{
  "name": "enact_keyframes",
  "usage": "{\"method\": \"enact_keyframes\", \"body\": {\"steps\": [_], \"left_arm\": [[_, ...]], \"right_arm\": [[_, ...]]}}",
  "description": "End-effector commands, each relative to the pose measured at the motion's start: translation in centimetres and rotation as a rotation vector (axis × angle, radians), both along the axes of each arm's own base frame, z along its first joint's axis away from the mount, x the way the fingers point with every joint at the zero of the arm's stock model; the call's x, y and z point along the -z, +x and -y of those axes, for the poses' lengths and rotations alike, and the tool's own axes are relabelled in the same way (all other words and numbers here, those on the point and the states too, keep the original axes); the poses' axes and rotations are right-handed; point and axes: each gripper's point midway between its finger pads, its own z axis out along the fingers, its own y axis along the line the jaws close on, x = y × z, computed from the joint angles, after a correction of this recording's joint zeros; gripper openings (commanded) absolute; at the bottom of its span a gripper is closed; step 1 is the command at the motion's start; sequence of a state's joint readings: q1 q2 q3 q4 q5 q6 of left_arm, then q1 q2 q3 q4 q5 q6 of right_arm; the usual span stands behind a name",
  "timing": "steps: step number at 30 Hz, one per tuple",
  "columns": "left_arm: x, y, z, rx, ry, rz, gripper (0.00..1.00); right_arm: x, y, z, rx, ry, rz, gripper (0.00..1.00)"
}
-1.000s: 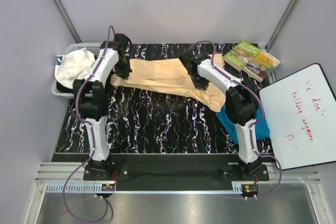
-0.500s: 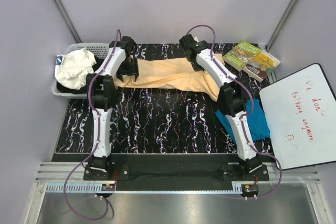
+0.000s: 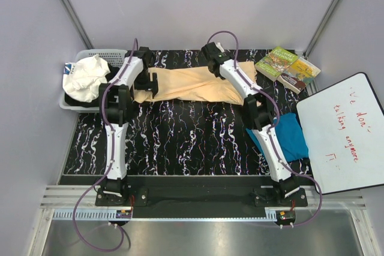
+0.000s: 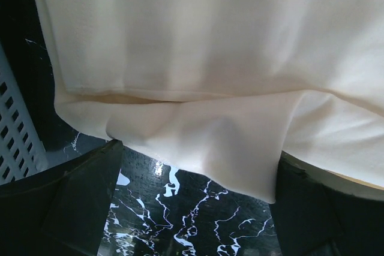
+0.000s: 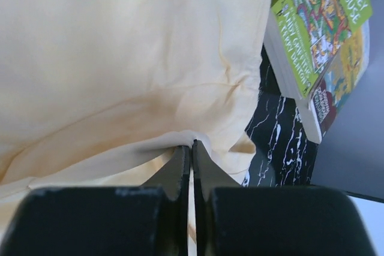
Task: Fold and stack the t-shirts
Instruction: Fold the other side of the tshirt into a rectangle, then rotate the tshirt 90 degrees
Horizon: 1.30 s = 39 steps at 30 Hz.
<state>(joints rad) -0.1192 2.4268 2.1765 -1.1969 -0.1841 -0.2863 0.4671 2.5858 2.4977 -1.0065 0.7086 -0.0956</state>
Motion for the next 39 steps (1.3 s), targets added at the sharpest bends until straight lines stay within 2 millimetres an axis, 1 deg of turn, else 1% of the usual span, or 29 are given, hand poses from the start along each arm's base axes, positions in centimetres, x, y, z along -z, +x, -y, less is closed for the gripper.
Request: {"method": "enact_keyframes", "body": {"steps": [1,2,4,5,7,8,9,10,11,12,13,14,15,16,18,19,20,21,22,24,25,27,28,31,35,36,37,38,39], "left_arm": [[-1.7,0.2,-1.2,0.019,0.059,0.028,0.99],[-1.4,0.1,-1.2,0.019,0.055,0.019,0.99],[-0.9,-0.3,-1.3,0.015,0.062,-0.004,0.99],[-0.7,-0.4,-1.3,0.017,0.063,-0.010,0.99],[-0.5,-0.5,-1.4,0.021,0.068,-0.017,0.99],[-0.4,-0.5,-1.4,0.022,0.069,-0.020,0.99],[-0.3,-0.6,-1.4,0.023,0.069,-0.025,0.99],[-0.3,-0.6,-1.4,0.023,0.068,-0.026,0.99],[-0.1,-0.6,-1.4,0.023,0.067,-0.029,0.99],[0.0,-0.8,-1.4,0.022,0.066,-0.034,0.99],[0.1,-0.8,-1.3,0.021,0.063,-0.037,0.99],[0.3,-1.0,-1.3,0.021,0.062,-0.045,0.99],[0.3,-1.0,-1.3,0.021,0.061,-0.045,0.99],[0.4,-1.1,-1.3,0.020,0.059,-0.049,0.99],[0.5,-1.1,-1.3,0.022,0.060,-0.050,0.99],[0.6,-1.2,-1.3,0.023,0.061,-0.051,0.99],[0.6,-1.2,-1.3,0.023,0.063,-0.053,0.99],[0.7,-1.2,-1.4,0.026,0.065,-0.053,0.99],[0.7,-1.3,-1.4,0.027,0.064,-0.055,0.99],[1.1,-1.4,-1.4,0.034,0.064,-0.064,0.99],[1.4,-1.4,-1.4,0.036,0.063,-0.071,0.99],[2.0,-1.7,-1.3,0.040,0.056,-0.088,0.99],[2.2,-1.9,-1.4,0.040,0.058,-0.097,0.99],[2.5,-1.8,-1.3,0.039,0.057,-0.097,0.99],[2.4,-1.3,-1.1,0.045,0.048,-0.083,0.99],[2.2,-1.0,-1.0,0.047,0.043,-0.075,0.92],[2.1,-0.9,-1.0,0.049,0.037,-0.070,0.65],[1.9,-0.7,-1.0,0.048,0.036,-0.061,0.09],[1.7,-0.5,-1.0,0.046,0.039,-0.052,0.00]], "right_arm": [[-5.0,3.9,2.6,0.068,-0.074,0.220,0.02],[-5.1,4.3,2.8,0.070,-0.076,0.231,0.02],[-4.4,5.1,3.6,0.080,-0.076,0.238,0.05],[-3.9,5.4,3.3,0.071,-0.048,0.233,0.22],[-2.9,5.3,3.8,0.095,-0.023,0.225,0.66],[-2.4,4.8,4.3,0.119,-0.045,0.218,0.91],[-3.3,4.4,4.5,0.131,-0.044,0.229,1.00],[-3.5,4.1,4.6,0.141,-0.038,0.229,0.99],[-3.1,3.5,4.9,0.141,-0.041,0.206,1.00],[-4.9,3.1,5.2,0.148,-0.027,0.228,1.00],[-5.5,2.8,5.3,0.159,-0.007,0.240,1.00],[-4.9,2.3,5.6,0.154,0.015,0.211,1.00],[-6.8,1.9,5.8,0.155,0.058,0.235,1.00],[-7.2,1.8,5.7,0.163,0.113,0.244,1.00],[-7.3,1.1,5.4,0.161,0.293,0.214,1.00],[-6.2,0.6,4.1,0.130,0.399,0.160,1.00],[-6.6,0.5,5.0,0.147,0.465,0.156,1.00],[-6.3,0.3,4.5,0.152,0.536,0.135,1.00],[-5.8,-0.2,3.3,0.118,0.627,0.083,0.99],[-6.0,-0.7,2.1,0.076,0.699,0.046,0.92],[-6.1,-1.1,0.9,0.044,0.758,0.015,0.72],[-5.9,-1.9,0.1,0.060,0.805,-0.025,0.28],[-5.5,-2.0,-0.3,0.061,0.827,-0.051,0.00],[-3.6,-3.7,-0.8,0.087,0.841,-0.151,0.00],[-1.0,-5.0,-0.9,0.141,0.841,-0.235,0.00],[-1.0,-4.9,-1.0,0.144,0.843,-0.241,0.00],[0.1,-5.5,-0.8,0.170,0.830,-0.282,0.00],[0.4,-5.6,-0.8,0.179,0.827,-0.293,0.00],[0.5,-5.5,-0.7,0.185,0.823,-0.294,0.00]]}}
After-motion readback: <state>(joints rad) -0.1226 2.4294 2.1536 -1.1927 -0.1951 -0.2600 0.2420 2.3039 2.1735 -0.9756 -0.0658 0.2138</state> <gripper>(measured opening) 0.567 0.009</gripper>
